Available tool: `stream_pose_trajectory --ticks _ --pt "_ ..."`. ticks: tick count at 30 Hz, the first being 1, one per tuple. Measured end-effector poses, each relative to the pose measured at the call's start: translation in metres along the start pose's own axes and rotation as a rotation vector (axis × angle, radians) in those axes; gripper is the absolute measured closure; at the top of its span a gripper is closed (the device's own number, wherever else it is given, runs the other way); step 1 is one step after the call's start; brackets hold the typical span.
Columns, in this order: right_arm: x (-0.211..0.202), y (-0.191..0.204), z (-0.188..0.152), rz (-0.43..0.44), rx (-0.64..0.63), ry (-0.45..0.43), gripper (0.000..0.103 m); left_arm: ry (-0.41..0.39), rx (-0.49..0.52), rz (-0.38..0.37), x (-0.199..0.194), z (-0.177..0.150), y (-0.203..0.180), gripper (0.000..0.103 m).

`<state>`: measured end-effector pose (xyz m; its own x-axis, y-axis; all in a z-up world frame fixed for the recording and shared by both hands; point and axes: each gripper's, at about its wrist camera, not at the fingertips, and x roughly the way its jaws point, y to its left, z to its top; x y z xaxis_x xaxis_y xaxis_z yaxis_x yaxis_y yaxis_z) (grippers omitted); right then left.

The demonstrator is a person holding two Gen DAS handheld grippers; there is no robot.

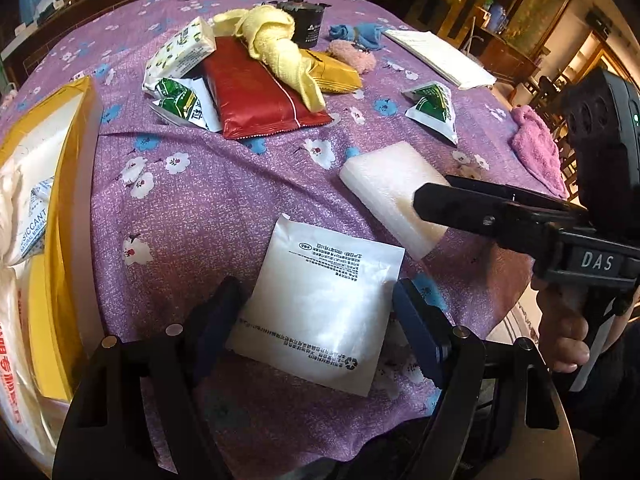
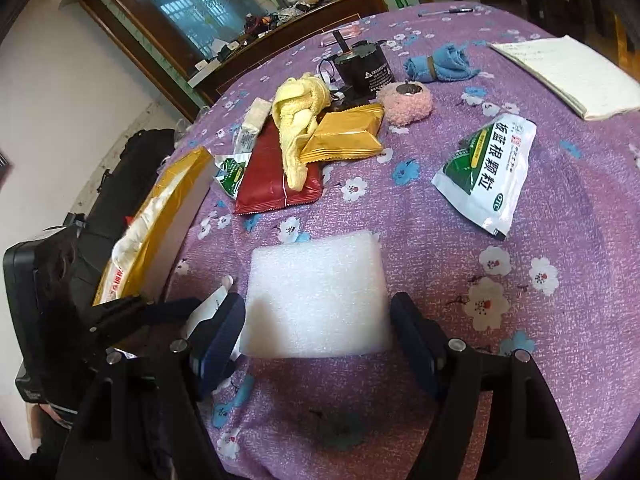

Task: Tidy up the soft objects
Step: 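Grasp the white square packet with the left tool while the right tool grasps the white foam square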

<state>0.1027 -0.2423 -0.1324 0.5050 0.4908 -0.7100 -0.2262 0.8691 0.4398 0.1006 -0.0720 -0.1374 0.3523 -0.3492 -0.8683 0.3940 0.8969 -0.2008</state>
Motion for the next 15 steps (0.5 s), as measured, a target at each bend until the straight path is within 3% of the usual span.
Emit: stream_pose_trajectory --ticks 3,5,7,11,13,15 --pt "0.004 0.018 0.002 -0.043 -0.061 0.018 0.028 0.0 -0.006 0.028 0.001 0.001 -0.005 0.027" --pt "0.002 0.035 0.003 -0.125 -0.125 -0.011 0.028 0.001 -0.015 0.043 -0.001 0.0 -0.007 0.028" --pt "0.001 0.047 0.006 -0.141 -0.169 -0.023 0.028 -0.003 -0.031 0.04 -0.005 -0.004 -0.006 0.03" --pt "0.022 0.052 0.008 -0.143 -0.209 0.039 0.024 -0.036 -0.049 0.036 -0.016 -0.013 0.0 0.039" --pt "0.032 0.047 0.005 -0.135 -0.201 0.066 0.023 -0.041 -0.074 0.051 -0.021 -0.016 0.007 0.063" --pt "0.03 0.044 0.003 -0.124 -0.191 0.07 0.023 -0.039 -0.122 0.021 -0.025 -0.018 0.019 0.07"
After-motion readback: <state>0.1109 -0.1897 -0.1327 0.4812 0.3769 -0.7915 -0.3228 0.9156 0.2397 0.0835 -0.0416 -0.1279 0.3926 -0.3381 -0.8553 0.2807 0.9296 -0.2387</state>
